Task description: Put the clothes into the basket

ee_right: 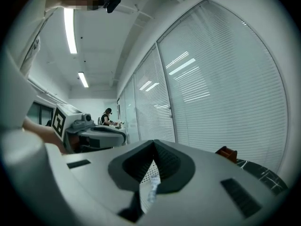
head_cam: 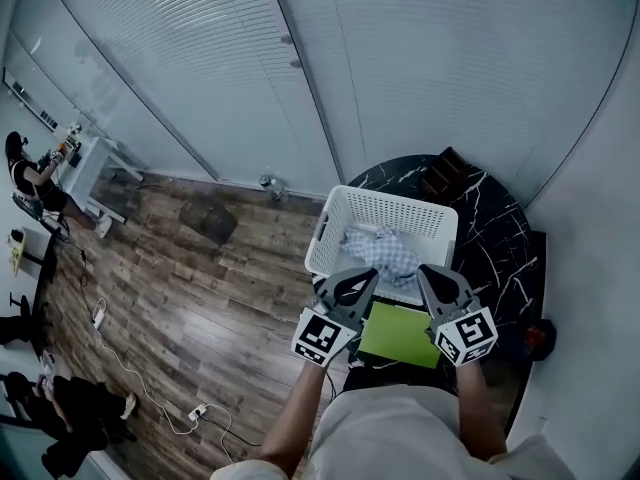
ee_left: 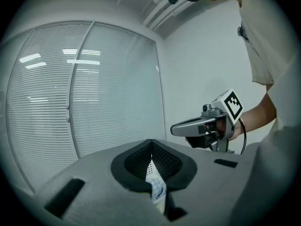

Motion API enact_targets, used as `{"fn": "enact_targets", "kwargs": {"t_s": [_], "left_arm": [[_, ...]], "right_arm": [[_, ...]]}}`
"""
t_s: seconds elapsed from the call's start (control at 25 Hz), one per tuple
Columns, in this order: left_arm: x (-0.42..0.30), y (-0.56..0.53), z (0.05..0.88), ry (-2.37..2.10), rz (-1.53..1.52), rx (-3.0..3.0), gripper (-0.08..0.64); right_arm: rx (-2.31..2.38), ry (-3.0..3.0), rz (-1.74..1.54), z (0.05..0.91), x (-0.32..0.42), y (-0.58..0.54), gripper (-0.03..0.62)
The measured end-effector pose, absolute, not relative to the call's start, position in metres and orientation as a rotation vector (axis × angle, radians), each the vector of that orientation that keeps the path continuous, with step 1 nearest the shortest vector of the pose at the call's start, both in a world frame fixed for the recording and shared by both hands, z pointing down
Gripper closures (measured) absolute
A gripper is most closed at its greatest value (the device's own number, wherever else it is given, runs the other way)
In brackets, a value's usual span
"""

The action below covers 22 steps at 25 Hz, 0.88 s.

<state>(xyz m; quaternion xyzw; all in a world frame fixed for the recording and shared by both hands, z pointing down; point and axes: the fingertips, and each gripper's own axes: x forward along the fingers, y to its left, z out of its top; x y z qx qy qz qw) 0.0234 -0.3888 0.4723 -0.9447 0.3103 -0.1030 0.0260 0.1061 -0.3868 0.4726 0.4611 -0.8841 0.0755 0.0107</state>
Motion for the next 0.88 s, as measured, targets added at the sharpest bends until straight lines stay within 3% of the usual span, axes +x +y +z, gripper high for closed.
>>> {"fn": "enact_targets", "kwargs": {"t_s": [0.88], "left_arm": [[0.012,-0.394,0.461,1.229,-0.187,-2.911,0.546]], "right_arm": [[1.347,-2.724,0.141,0.475,0.094,-0.379,0.572]]}}
